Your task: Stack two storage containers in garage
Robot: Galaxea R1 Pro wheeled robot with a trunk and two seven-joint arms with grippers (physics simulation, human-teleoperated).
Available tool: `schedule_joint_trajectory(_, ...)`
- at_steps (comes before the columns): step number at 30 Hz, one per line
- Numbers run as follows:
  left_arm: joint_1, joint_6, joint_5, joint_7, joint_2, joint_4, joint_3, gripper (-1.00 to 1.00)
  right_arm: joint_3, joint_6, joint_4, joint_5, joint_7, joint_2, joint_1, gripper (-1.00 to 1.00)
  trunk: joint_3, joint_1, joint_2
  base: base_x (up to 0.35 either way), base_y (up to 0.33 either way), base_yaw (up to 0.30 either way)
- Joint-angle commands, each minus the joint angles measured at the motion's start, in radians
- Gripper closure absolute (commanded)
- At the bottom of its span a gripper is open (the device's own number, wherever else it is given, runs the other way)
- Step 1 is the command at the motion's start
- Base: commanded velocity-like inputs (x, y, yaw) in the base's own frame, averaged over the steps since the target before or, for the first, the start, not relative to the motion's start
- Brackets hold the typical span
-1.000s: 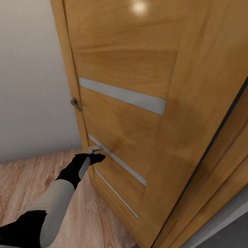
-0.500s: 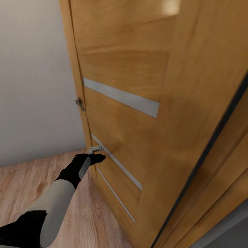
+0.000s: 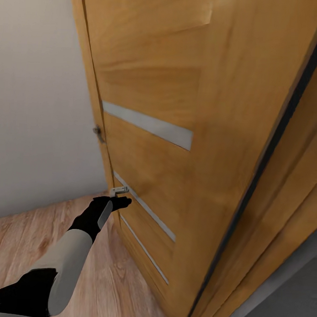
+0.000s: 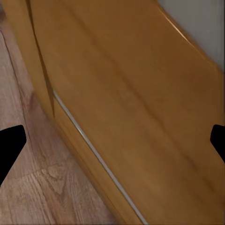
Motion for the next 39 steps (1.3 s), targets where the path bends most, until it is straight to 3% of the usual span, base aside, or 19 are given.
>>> schedule_joint_trajectory(1, 0.000, 0.004, 0.043, -0.001, -0.027, -0.002, 0.003, -1.00, 0.001, -0.003, 0.001, 0.005, 0.000, 0.000, -0.001, -1.00, 0.000, 0.000, 0.000, 0.035, 0.000, -0.192)
schedule_joint_trajectory(17, 0.000, 0.004, 0.043, -0.001, -0.027, -0.001, 0.003, -1.00, 0.001, -0.003, 0.001, 0.005, 0.000, 0.000, -0.001, -1.00, 0.004, 0.000, 0.000, 0.188, -0.015, -0.047)
schedule_joint_trajectory(25, 0.000, 0.004, 0.043, -0.001, -0.027, -0.001, 0.001, -1.00, 0.001, -0.004, 0.001, 0.005, 0.000, 0.001, -0.001, -1.00, 0.011, 0.000, 0.000, 0.015, 0.000, -0.159)
schedule_joint_trajectory(39, 0.000, 0.004, 0.043, -0.001, -0.027, -0.001, 0.001, -1.00, 0.003, -0.004, 0.002, 0.006, 0.000, -0.002, -0.001, -1.00, 0.012, 0.000, 0.000, 0.000, 0.000, -0.011)
